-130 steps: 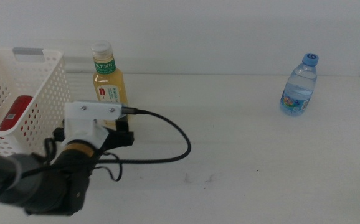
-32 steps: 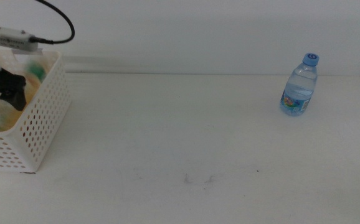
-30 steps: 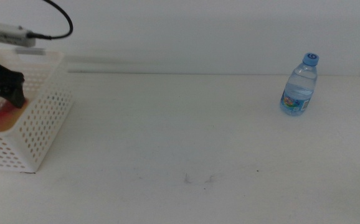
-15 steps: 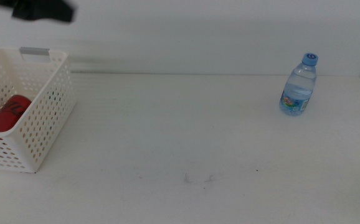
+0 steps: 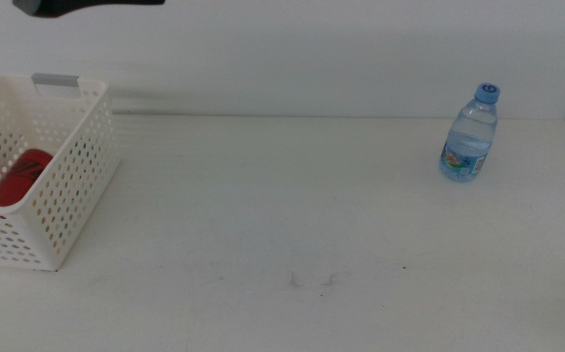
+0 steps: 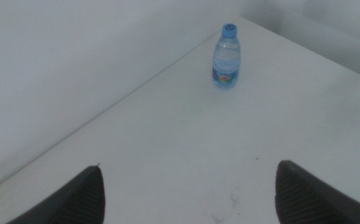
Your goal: Use arms to grab the bottles and put them into the dustbin to the left of the table.
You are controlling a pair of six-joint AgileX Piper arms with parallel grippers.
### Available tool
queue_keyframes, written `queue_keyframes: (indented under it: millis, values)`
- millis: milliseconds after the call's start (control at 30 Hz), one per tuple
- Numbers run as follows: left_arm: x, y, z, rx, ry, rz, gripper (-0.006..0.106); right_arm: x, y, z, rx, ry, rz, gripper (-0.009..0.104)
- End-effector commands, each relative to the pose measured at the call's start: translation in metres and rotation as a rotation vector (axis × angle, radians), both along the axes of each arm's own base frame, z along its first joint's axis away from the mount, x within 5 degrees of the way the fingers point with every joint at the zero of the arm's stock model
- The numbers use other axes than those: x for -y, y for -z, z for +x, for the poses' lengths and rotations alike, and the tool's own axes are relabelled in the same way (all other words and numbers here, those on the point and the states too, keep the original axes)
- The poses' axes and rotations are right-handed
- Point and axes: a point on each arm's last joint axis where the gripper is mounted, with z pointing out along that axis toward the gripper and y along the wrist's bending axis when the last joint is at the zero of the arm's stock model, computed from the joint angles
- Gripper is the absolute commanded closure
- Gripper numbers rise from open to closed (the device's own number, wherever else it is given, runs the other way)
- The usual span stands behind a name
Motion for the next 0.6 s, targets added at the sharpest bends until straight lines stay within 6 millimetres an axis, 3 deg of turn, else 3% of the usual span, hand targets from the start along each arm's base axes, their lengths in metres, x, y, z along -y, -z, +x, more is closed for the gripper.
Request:
queue_keyframes:
  millis: [0,133,200,367,467,567]
  values:
    - [0.0,-0.002,0.0,0.02,-0.007,-0.003,0.007,0.001,0.0,0.0,0.01,0.008,-0.009,0.005]
    - [0.0,-0.002,0.0,0.02,-0.007,-0.003,0.007,0.001,0.0,0.0,0.01,0.008,-0.009,0.005]
    - [0.0,-0.002,0.0,0.02,-0.007,-0.003,0.007,0.001,-0.006,0.001,0.089,0.0,-0.144,0.005]
    - [0.0,-0.002,0.0,0.021,-0.008,-0.004,0.007,0.0,-0.018,0.005,0.103,-0.001,-0.123,0.005]
    - [0.0,-0.002,0.001,0.026,-0.01,0.002,0.007,-0.002,-0.047,0.024,0.104,-0.018,-0.179,0.005]
    - [0.0,-0.002,0.001,0.026,-0.01,0.002,0.007,-0.005,-0.062,0.049,0.044,-0.031,-0.17,0.005]
